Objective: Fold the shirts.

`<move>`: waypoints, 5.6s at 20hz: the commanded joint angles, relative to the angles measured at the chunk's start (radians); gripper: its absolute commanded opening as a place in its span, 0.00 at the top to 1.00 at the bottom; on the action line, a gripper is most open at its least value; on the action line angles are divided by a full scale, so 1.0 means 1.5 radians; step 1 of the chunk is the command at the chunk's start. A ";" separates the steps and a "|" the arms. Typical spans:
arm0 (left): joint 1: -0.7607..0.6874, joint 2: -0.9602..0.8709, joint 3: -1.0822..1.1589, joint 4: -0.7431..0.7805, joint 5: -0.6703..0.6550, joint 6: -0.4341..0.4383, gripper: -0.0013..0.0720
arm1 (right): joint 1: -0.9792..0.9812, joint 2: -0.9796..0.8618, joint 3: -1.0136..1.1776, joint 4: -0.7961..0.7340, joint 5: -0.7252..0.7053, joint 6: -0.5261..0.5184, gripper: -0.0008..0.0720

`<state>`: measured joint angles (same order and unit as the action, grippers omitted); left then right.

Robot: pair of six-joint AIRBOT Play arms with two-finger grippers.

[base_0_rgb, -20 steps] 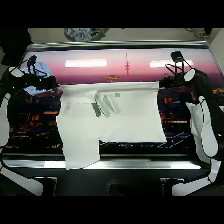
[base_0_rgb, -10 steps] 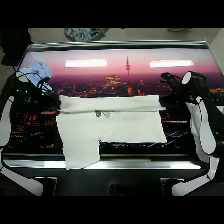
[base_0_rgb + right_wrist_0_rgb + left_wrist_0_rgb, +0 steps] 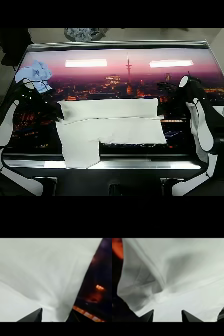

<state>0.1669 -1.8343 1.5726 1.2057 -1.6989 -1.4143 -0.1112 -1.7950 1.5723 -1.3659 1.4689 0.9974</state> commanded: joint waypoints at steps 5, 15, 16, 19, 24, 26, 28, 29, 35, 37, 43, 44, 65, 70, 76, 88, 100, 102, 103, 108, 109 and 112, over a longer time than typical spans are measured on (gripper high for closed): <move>0.038 0.144 -0.129 -0.001 0.014 0.003 0.37 | -0.093 0.111 -0.020 -0.001 0.157 -0.018 0.36; 0.037 0.419 -0.723 -0.081 0.274 0.100 0.37 | -0.121 0.290 -0.351 -0.019 0.047 -0.043 0.36; 0.037 0.418 -0.738 -0.092 0.282 0.101 0.37 | -0.121 0.298 -0.360 -0.019 0.045 -0.046 0.36; 0.037 0.418 -0.766 -0.125 0.317 0.099 0.50 | -0.121 0.321 -0.394 -0.022 0.017 -0.047 0.33; 0.037 0.419 -0.767 -0.129 0.346 0.101 0.92 | -0.121 0.322 -0.450 -0.013 -0.038 -0.039 0.28; 0.037 0.419 -0.767 -0.129 0.348 0.104 0.92 | -0.121 0.320 -0.468 -0.005 -0.069 -0.039 0.27; 0.037 0.419 -0.767 -0.129 0.348 0.106 0.92 | -0.121 0.308 -0.476 -0.004 -0.095 -0.025 0.22; 0.037 0.419 -0.767 -0.129 0.348 0.106 0.92 | -0.121 0.297 -0.476 0.007 -0.103 -0.024 0.22; 0.037 0.419 -0.766 -0.129 0.348 0.114 0.92 | -0.117 0.239 -0.479 0.128 -0.129 -0.013 0.26; 0.037 0.419 -0.766 -0.129 0.349 0.124 0.92 | -0.117 0.218 -0.482 0.127 -0.135 -0.011 0.40; 0.037 0.446 -0.743 -0.143 0.367 0.149 0.93 | -0.117 0.238 -0.481 0.133 -0.134 -0.071 0.94; 0.039 0.472 -0.722 -0.143 0.365 0.148 0.93 | -0.117 0.255 -0.475 0.135 -0.137 -0.087 0.94; 0.023 0.096 -0.180 -0.224 0.395 0.070 0.93 | -0.032 -0.021 -0.034 0.184 -0.285 0.026 0.93; 0.024 0.076 -0.160 -0.231 0.357 0.065 0.15 | -0.041 -0.016 -0.034 0.187 -0.262 0.001 0.00; 0.065 0.111 -0.107 -0.231 0.256 0.066 0.16 | -0.131 -0.013 -0.035 0.251 -0.194 0.001 0.01; -0.093 0.210 -0.119 -0.231 0.288 0.070 0.81 | -0.086 -0.046 -0.034 0.410 -0.148 -0.031 0.94; -0.476 0.027 -0.153 -0.607 0.635 0.070 0.92 | 0.015 0.348 -0.034 0.324 -0.012 0.014 0.94; -0.512 -0.020 -0.122 -0.653 0.626 0.070 0.92 | 0.045 0.390 -0.034 0.306 -0.012 0.020 0.93; -0.528 -0.041 -0.107 -0.679 0.621 0.070 0.92 | 0.061 0.406 -0.034 0.289 -0.013 0.028 0.93; -0.526 -0.073 -0.078 -0.686 0.611 0.087 0.93 | 0.086 0.419 -0.035 0.264 -0.037 0.046 0.94; -0.503 -0.055 -0.078 -0.638 0.607 0.090 0.93 | 0.086 0.416 -0.035 0.273 -0.060 0.046 0.94; -0.400 0.050 -0.078 -0.395 0.561 0.034 0.93 | 0.086 0.390 -0.035 0.347 -0.130 0.045 0.94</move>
<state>-0.5316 -1.8519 1.4498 0.3431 -0.8082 -1.3079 0.0113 -1.1912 1.5204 -0.9218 1.3632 1.0595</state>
